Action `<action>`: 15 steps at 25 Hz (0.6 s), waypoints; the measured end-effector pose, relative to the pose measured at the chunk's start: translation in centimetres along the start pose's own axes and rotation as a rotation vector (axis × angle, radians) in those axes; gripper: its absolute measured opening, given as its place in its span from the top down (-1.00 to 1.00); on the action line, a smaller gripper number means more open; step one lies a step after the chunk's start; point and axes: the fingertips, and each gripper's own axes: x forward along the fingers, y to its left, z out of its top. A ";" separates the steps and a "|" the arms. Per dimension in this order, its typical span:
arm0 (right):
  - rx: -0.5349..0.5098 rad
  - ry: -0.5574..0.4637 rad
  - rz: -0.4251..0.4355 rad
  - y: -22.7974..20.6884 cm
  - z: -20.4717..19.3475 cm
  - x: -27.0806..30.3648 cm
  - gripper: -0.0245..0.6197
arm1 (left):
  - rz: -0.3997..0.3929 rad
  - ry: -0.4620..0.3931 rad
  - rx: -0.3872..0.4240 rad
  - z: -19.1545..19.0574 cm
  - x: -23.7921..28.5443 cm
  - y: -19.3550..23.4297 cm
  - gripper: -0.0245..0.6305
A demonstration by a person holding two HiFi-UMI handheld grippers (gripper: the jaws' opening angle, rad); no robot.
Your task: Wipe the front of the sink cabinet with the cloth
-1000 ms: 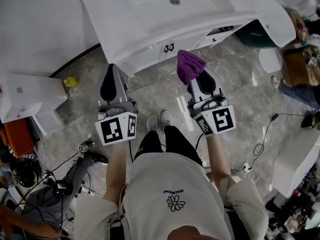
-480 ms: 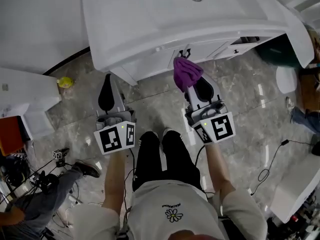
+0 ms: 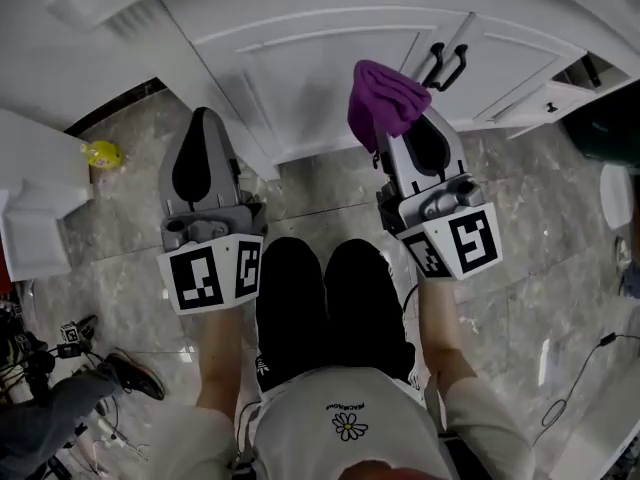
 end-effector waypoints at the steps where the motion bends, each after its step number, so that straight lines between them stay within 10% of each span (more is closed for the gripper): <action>1: 0.003 -0.013 0.007 0.0 -0.7 0.1 0.75 | 0.004 -0.003 0.008 -0.7 -0.3 0.0 0.91; 15: 0.080 0.057 0.125 5.3 -1.2 3.4 0.75 | 0.034 0.028 0.005 -1.4 -1.2 1.6 0.91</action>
